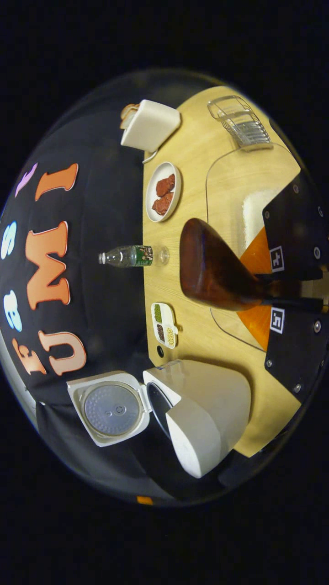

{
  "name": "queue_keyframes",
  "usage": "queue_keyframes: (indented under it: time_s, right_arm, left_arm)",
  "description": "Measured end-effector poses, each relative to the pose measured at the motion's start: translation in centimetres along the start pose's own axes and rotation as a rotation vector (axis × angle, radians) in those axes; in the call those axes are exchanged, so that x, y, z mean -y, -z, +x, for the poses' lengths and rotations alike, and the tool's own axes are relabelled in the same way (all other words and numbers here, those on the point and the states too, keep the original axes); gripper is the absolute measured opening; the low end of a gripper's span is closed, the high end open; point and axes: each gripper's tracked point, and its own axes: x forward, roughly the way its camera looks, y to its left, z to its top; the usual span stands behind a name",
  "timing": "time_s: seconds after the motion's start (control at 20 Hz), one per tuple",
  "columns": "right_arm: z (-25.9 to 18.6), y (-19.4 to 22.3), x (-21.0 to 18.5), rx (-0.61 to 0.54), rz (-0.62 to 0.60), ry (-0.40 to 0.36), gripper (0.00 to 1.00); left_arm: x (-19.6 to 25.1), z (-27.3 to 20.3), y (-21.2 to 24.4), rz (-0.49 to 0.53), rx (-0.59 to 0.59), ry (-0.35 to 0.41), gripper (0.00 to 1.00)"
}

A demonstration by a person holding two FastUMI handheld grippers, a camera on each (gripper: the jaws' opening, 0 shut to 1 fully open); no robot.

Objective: Close the left gripper, press the button to open the rice cooker; take a wooden spoon from the chopstick holder with the right hand, scoop a spoonful of rice and pour it into the rice cooker, then put the wooden spoon back into the chopstick holder.

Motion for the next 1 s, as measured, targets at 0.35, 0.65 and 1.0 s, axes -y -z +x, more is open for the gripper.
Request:
queue_keyframes:
  time_s: [0.35, 0.65, 1.0]
  right_arm:
    - [-0.6, -1.3, 2.0, -0.028, 0.38, -0.071, 0.14]
    - [-2.3, -4.1, 6.6, 0.029, 0.634, -0.094, 0.14]
    - [-4.5, -7.6, 10.9, 0.11, 0.921, -0.148, 0.14]
  left_arm:
    - [0.0, 0.9, 0.2, 0.02, -0.007, 0.017, 0.91]
    - [2.5, 1.3, -1.0, 0.027, 0.015, 0.058, 0.91]
    - [5.0, 1.5, -2.2, 0.022, 0.034, 0.085, 0.84]
